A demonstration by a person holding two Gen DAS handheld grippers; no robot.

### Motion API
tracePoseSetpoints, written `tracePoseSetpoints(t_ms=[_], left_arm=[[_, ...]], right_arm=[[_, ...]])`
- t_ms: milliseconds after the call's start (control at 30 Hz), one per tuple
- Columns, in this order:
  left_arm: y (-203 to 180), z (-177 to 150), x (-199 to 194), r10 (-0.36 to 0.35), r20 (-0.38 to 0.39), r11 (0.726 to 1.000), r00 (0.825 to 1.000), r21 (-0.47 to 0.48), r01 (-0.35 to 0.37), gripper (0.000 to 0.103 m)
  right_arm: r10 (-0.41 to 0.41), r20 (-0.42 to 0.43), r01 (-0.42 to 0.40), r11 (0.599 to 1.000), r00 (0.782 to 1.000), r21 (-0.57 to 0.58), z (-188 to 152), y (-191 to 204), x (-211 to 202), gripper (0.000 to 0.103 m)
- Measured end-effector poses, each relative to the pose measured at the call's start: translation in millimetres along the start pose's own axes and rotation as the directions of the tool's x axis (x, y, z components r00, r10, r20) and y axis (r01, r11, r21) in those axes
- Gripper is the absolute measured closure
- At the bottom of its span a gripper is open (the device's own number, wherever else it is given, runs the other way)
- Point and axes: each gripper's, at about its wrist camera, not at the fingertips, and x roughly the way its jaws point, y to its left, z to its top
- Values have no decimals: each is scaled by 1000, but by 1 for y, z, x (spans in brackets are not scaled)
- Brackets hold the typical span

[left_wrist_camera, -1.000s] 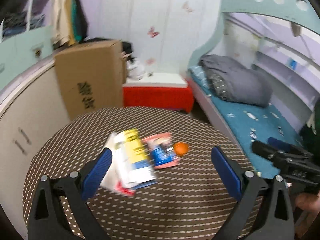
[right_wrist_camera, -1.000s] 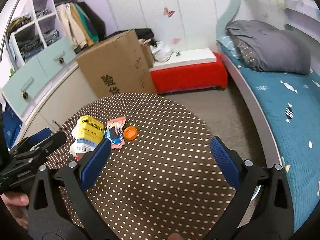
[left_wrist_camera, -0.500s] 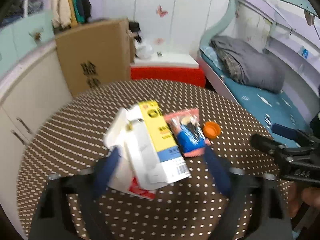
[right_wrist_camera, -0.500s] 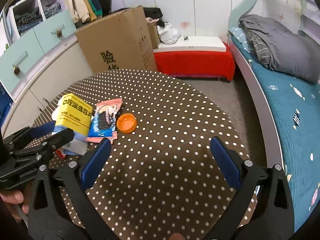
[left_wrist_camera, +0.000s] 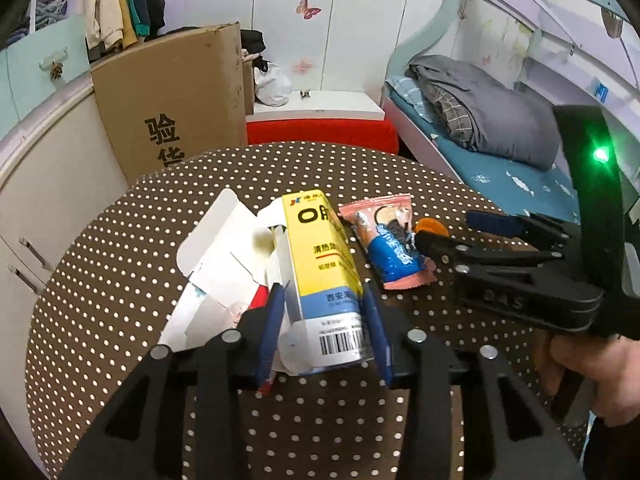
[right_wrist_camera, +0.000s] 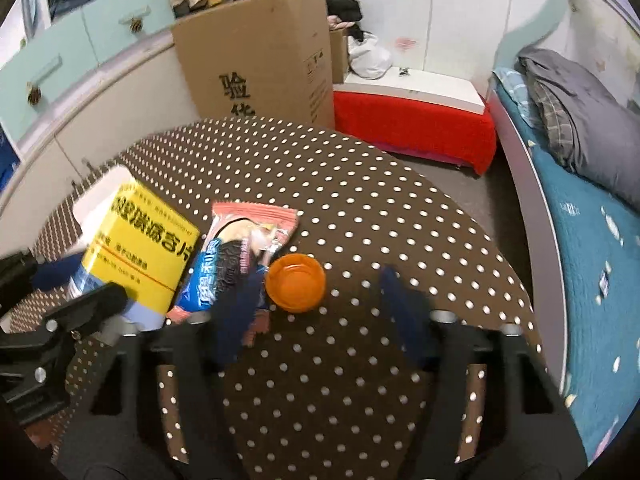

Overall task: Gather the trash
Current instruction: 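Grasp the yellow-white carton with the left tool while the right tool grasps the orange cap, then carry the carton and orange cap over the wastebasket and open both tools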

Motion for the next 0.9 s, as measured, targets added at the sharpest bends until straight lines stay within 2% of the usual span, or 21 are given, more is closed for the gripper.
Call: tracePoseSetpoints(t_ms=[33, 67, 167, 333, 667, 900], left_arm=[[-1, 1, 1, 13, 2, 1000, 1000, 11, -13, 61], [-2, 3, 3, 13, 0, 1000, 1000, 15, -13, 60], [-3, 7, 8, -19, -10, 1000, 1000, 16, 19, 63], [-3, 5, 2, -46, 3, 999, 999, 12, 46, 67], [0, -19, -50, -73, 90, 997, 993, -16, 75, 67], [-10, -28, -88, -96, 142, 995, 985, 3, 97, 67]], right_arm=[[-11, 3, 11, 1000, 1000, -18, 1, 3, 1, 68], [-18, 4, 18, 999, 1000, -28, 2, 6, 1, 73], [15, 6, -15, 1000, 1000, 5, -3, 0, -5, 74], [14, 43, -16, 998, 999, 62, -16, -15, -30, 74], [14, 138, -32, 991, 990, 132, -36, -41, -99, 74], [8, 209, -40, 987, 978, 152, -40, -53, -142, 74]])
